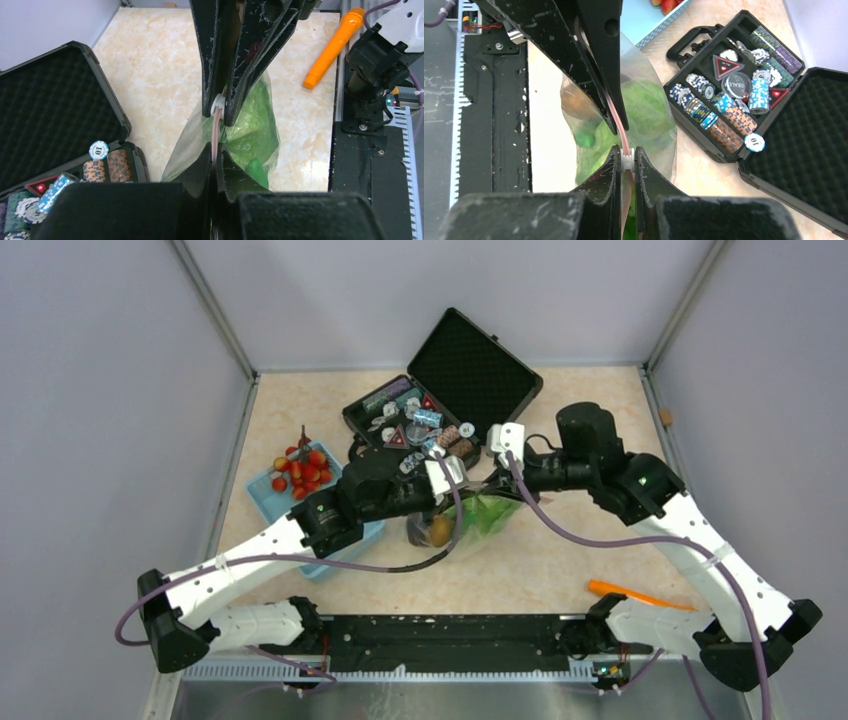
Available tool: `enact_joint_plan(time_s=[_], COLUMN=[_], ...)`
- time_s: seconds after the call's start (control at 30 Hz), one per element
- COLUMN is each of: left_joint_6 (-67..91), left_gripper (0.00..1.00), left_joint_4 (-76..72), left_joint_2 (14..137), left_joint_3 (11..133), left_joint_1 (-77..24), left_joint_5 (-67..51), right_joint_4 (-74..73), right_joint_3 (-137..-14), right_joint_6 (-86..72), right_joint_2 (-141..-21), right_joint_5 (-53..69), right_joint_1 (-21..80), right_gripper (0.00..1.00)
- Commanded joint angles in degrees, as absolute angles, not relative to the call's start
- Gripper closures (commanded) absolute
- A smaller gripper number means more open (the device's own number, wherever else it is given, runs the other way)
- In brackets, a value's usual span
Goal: Place the food in the zip-top bag and seal the zipper
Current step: Zip the zipper food storage bag at the center of the board.
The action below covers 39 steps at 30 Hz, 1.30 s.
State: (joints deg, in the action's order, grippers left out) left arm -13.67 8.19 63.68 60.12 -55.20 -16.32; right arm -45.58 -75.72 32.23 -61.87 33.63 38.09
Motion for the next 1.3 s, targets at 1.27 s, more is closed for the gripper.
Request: enact_joint_plan(time_s=[1.27], left_joint_6=[-11.2], left_gripper=[1.00], left_joint_4=[9.8], left_joint_2=[51.8], left_joint_3=[53.9], left_joint_1=[-41.1], left_joint_5=[-17.7], right_joint_4=[-53.2], right_joint_3=[-71.0], right_joint_6=[25.8], right_joint_2=[-53.2], right_joint_5=[23.1], right_joint_1=[35.2], right_gripper=[1.00])
